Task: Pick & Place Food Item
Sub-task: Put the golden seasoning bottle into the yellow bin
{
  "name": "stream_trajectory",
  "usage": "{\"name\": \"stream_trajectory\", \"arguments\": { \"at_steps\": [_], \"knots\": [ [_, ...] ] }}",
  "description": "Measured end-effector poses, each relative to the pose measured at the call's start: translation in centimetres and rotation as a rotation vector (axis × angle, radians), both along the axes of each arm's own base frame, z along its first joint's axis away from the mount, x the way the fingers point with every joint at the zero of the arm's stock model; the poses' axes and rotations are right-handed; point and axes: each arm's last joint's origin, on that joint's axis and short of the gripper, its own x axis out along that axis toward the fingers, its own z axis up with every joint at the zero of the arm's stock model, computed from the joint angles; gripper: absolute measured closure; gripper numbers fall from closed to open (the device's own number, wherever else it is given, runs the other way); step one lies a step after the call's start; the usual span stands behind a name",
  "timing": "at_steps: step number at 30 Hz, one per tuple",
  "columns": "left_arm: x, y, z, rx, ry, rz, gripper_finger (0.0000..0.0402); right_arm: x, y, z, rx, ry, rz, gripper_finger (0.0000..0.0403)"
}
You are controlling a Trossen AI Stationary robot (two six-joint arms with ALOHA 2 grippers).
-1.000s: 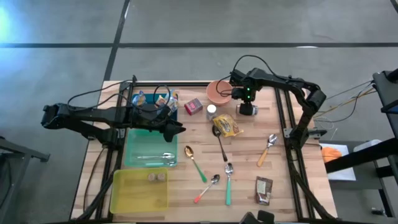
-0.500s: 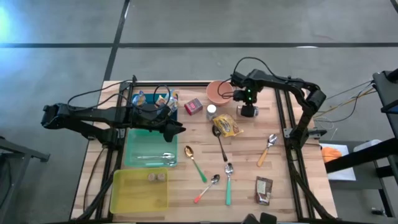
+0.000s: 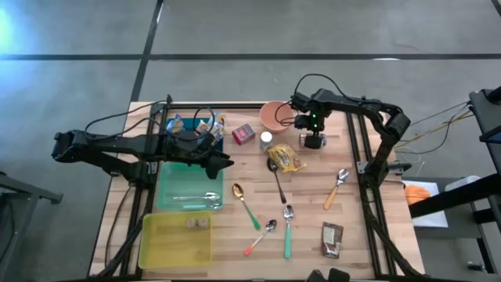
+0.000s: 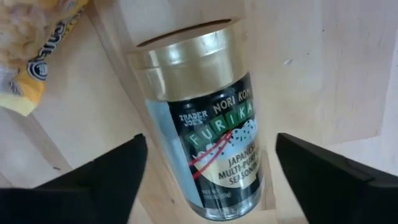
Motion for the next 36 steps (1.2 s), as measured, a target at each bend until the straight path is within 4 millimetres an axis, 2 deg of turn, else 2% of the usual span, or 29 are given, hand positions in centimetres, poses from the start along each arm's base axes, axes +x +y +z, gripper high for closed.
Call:
{"name": "stream_trajectory", "arguments": {
  "at_steps": [5, 15, 28, 36],
  "knots": [
    [0.0, 0.0, 0.0, 0.0, 0.0, 0.0, 0.0187, 0.1, -0.1, 0.0, -0.009, -0.009, -0.015, 0.0006],
    [0.0, 0.0, 0.0, 0.0, 0.0, -0.001, 0.0187, 0.3, -0.2, -0.5, -0.033, -0.043, 0.018, 0.0007],
    [0.0, 0.0, 0.0, -0.003, 0.0, 0.0, 0.0187, -2.3, 1.6, -5.3, -0.043, 0.074, 0.1, 0.0008],
    [0.0, 0.0, 0.0, -0.007, 0.0, -0.006, 0.0187, -1.5, 2.2, -4.7, -0.075, 0.071, 0.1, 0.0008]
  ]
}}
